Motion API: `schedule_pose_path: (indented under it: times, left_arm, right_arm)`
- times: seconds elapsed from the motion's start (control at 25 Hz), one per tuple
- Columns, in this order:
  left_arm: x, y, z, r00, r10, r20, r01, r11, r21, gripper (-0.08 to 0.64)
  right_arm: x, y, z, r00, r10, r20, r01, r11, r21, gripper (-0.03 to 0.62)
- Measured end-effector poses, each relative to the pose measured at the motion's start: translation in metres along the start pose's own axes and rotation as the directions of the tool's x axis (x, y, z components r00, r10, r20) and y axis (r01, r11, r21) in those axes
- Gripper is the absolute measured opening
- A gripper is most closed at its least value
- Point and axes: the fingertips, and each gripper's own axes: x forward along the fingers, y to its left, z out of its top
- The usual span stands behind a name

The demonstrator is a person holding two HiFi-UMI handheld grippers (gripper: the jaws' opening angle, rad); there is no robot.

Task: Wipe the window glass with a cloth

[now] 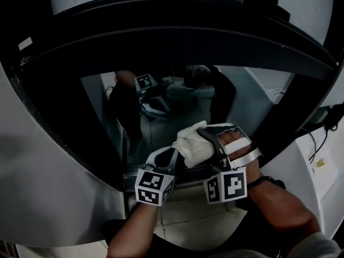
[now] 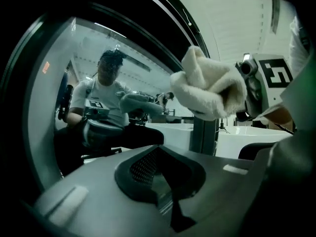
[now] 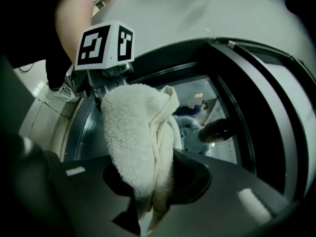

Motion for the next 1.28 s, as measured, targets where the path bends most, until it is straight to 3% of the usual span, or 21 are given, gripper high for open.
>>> schedule_pose_path:
  times: [0.16, 0.32, 0.48, 0.88, 1.28]
  left_arm:
    - [-0.007, 0.005, 0.005, 1.0, 0.011, 0.016, -0.011, 1.0, -0.001, 0.017]
    - [-0.011, 0.009, 0.003, 1.0, 0.016, 0.012, -0.015, 0.999, -0.034, 0.017]
    - [-0.017, 0.01, 0.005, 1.0, 0.02, 0.016, -0.02, 0.999, -0.034, 0.017]
    - [-0.026, 0.016, 0.005, 0.999, 0.026, 0.019, -0.026, 0.999, -0.04, 0.017]
    - [-0.031, 0.021, 0.004, 0.999, 0.026, 0.02, -0.025, 0.999, -0.042, 0.017]
  right_arm:
    - [-0.01, -0.053, 0.016, 0.989, -0.143, 0.025, 0.143, 0.99, -0.014, 0.12]
    - [-0.02, -0.109, 0.033, 0.955, -0.293, 0.047, 0.293, 0.956, -0.011, 0.121]
    - [-0.022, -0.148, 0.044, 0.918, -0.393, 0.055, 0.393, 0.919, 0.008, 0.121]
    - [-0.012, -0.178, 0.049, 0.859, -0.508, 0.06, 0.509, 0.86, -0.014, 0.12]
    - [0.014, -0.186, 0.042, 0.858, -0.513, 0.033, 0.514, 0.856, -0.048, 0.121]
